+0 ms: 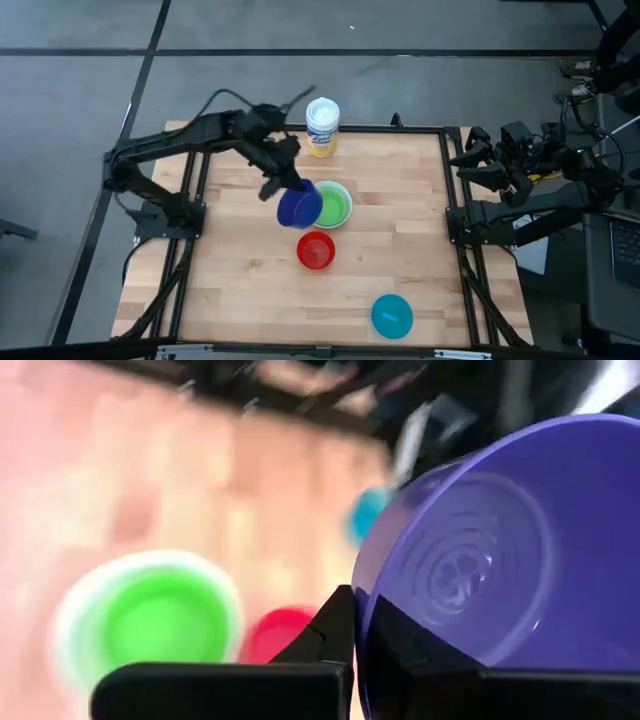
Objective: Nest bowls inside each other
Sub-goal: Stack the blue bowl on the green bowl
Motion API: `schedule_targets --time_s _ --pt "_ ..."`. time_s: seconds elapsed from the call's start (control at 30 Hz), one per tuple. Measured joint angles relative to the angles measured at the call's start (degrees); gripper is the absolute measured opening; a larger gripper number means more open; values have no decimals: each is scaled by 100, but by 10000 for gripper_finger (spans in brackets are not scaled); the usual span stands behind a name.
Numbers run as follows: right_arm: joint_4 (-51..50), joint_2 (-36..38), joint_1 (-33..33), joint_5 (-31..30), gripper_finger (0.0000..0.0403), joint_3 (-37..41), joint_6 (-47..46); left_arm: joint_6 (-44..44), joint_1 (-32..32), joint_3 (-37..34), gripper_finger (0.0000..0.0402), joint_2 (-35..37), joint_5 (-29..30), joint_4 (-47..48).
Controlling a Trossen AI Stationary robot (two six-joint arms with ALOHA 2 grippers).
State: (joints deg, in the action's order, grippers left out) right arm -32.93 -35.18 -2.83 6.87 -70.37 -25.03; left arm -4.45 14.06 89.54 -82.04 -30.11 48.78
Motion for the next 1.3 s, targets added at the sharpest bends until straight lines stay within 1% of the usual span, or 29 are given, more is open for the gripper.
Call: schedule_targets --time_s 0.17,0.23,0.33,0.43,0.67,0.83,1.1,1.3 --pt "0 2 -2 0 171 0 -46 1233 -186 1271 2 -906 1141 1550" --pt "0 2 -1 1 168 0 -45 1594 -231 1703 2 -1262 1452 2025" --pt "-1 2 -2 19 164 0 -39 2017 -243 2156 2 -1760 1538 2572" --pt "-2 2 0 56 163 0 -5 2365 -240 2310 2 -2218 1517 2780" --pt "-4 2 -2 68 173 0 -3 3031 -194 2314 2 -2936 1506 2797" --pt "-7 2 -1 68 175 0 26 3287 -41 2314 2 -3354 1547 2543" --pt "-7 2 0 118 165 0 150 3179 240 2314 2 -3771 1578 1859" --pt "-7 4 -2 127 171 0 150 2988 312 2314 2 -4026 1553 1503"
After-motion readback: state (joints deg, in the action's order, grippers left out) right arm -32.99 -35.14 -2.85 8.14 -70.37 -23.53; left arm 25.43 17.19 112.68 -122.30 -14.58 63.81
